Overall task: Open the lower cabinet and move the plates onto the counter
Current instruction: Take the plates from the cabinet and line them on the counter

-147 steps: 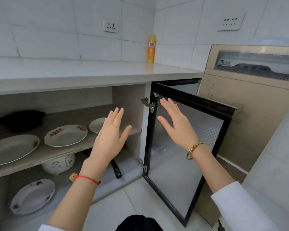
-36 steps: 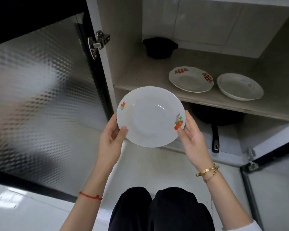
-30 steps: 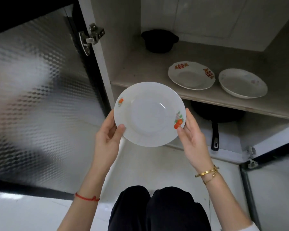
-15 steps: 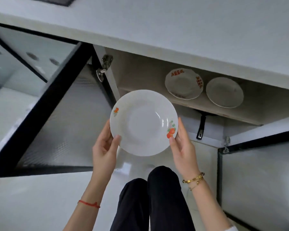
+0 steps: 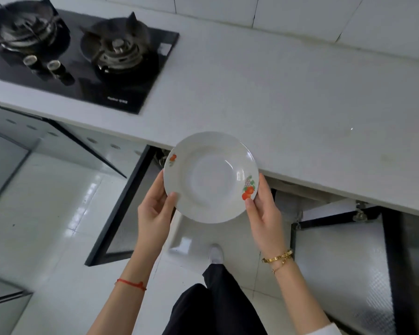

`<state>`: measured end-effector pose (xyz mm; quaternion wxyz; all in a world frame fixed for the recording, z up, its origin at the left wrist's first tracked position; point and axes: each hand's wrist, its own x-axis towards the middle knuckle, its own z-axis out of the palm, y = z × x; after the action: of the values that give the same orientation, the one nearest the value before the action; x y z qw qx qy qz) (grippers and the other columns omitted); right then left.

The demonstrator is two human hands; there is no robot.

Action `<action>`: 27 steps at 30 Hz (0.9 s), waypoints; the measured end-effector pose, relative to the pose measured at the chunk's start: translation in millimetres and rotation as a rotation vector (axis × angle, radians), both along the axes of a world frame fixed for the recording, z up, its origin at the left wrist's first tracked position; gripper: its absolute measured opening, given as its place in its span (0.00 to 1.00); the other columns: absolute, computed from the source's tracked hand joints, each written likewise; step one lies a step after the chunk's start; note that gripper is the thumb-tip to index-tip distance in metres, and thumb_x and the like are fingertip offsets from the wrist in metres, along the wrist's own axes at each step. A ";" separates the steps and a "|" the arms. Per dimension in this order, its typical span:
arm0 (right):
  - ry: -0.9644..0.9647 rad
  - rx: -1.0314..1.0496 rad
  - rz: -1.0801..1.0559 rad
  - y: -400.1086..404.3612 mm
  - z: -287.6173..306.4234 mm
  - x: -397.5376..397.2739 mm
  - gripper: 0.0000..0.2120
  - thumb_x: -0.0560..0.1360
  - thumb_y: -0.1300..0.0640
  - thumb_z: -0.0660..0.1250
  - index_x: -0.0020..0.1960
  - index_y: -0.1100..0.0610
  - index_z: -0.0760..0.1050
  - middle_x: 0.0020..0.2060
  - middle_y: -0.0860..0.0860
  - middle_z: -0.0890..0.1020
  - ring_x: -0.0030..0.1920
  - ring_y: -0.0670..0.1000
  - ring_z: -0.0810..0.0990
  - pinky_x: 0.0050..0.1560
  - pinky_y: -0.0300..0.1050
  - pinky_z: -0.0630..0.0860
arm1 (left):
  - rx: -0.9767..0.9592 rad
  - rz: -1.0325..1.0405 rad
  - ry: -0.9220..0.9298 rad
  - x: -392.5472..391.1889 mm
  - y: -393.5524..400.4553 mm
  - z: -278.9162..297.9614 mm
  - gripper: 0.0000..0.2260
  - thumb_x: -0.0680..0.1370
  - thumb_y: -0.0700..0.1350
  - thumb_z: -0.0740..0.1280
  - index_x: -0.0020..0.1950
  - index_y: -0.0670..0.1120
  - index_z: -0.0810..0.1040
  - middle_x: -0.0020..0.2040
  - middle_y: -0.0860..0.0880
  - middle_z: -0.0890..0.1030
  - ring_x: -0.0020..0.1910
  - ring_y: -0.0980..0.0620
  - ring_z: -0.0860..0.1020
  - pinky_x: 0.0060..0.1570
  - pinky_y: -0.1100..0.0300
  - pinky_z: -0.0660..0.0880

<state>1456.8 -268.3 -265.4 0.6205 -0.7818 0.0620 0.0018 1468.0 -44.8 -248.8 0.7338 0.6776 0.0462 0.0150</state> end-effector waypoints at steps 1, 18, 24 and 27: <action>-0.007 -0.013 -0.008 -2.2 12.6 7.6 0.29 0.80 0.59 0.59 0.77 0.52 0.53 0.64 0.26 0.69 0.66 0.32 0.69 0.62 0.25 0.65 | -0.010 -0.001 -0.008 7.9 -2.3 12.2 0.23 0.80 0.34 0.62 0.74 0.47 0.67 0.70 0.53 0.73 0.70 0.53 0.71 0.67 0.56 0.70; 0.002 -0.115 -0.027 -15.6 87.8 164.5 0.30 0.80 0.56 0.59 0.78 0.52 0.50 0.72 0.48 0.68 0.70 0.43 0.69 0.70 0.39 0.66 | 0.105 -0.103 -0.120 181.3 -16.0 68.3 0.24 0.79 0.31 0.61 0.68 0.56 0.70 0.62 0.65 0.77 0.65 0.62 0.74 0.62 0.68 0.70; 0.041 -0.183 -0.065 -10.1 75.8 245.7 0.30 0.80 0.56 0.59 0.78 0.54 0.50 0.70 0.53 0.72 0.68 0.49 0.72 0.69 0.45 0.68 | 0.168 -0.153 -0.093 270.4 -9.1 52.4 0.21 0.80 0.33 0.62 0.70 0.50 0.71 0.65 0.57 0.77 0.65 0.59 0.75 0.65 0.62 0.71; 0.051 -0.219 -0.100 -10.0 69.7 293.0 0.30 0.80 0.57 0.60 0.77 0.56 0.51 0.67 0.55 0.74 0.66 0.52 0.74 0.66 0.40 0.69 | 0.153 -0.154 -0.045 322.8 -6.9 49.9 0.23 0.79 0.35 0.64 0.70 0.54 0.71 0.65 0.59 0.77 0.65 0.62 0.75 0.63 0.66 0.71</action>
<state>1749.8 -278.3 -195.7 0.5289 -0.8405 0.1165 -0.0160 1790.8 -51.6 -198.9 0.6799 0.7325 -0.0238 -0.0227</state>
